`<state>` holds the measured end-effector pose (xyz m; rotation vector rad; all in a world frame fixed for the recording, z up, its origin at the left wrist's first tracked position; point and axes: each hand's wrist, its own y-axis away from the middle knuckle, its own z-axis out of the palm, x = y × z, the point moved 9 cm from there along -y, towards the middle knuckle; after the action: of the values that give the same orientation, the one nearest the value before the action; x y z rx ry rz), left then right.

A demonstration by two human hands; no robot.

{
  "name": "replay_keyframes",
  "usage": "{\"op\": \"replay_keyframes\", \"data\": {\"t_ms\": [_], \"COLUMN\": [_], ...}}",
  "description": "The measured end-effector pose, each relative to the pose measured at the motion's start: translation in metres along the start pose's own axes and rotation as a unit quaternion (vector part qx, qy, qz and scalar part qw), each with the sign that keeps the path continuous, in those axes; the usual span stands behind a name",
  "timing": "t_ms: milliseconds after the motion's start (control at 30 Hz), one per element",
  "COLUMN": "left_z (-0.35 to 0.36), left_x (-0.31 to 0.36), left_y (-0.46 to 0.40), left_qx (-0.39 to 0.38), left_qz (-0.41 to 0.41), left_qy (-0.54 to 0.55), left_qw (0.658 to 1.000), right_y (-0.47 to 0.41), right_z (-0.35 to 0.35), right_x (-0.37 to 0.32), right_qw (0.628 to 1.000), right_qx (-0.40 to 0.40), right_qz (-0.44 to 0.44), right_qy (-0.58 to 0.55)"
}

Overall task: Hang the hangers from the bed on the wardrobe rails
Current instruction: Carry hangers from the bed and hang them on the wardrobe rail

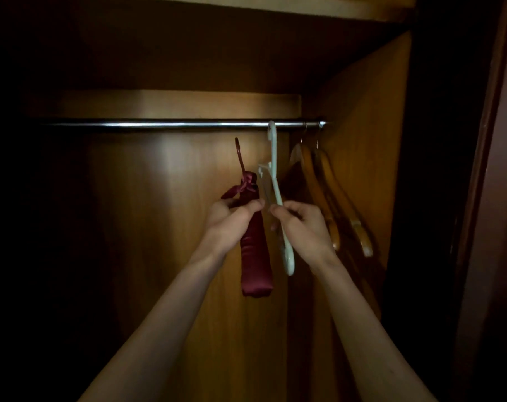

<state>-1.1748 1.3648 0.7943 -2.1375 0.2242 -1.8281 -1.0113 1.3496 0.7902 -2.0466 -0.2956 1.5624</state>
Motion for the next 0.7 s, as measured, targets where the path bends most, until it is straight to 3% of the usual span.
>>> {"op": "replay_keyframes", "data": {"t_ms": [267,700], "left_z": [0.016,0.05], "left_x": [0.052,0.061], "left_y": [-0.068,-0.115], "left_qx": [-0.02,-0.079], "left_qz": [0.035,0.012], "left_qy": [-0.026,-0.025], "left_qw": [0.999,0.996], "right_y": [-0.063,-0.102], "right_z": [-0.005,-0.014], "right_x": [-0.028,-0.011], "right_qw": [0.999,0.996], "right_qx": [0.033,0.046], "right_qz": [-0.009,0.04], "right_qy": [0.007,0.071]}}
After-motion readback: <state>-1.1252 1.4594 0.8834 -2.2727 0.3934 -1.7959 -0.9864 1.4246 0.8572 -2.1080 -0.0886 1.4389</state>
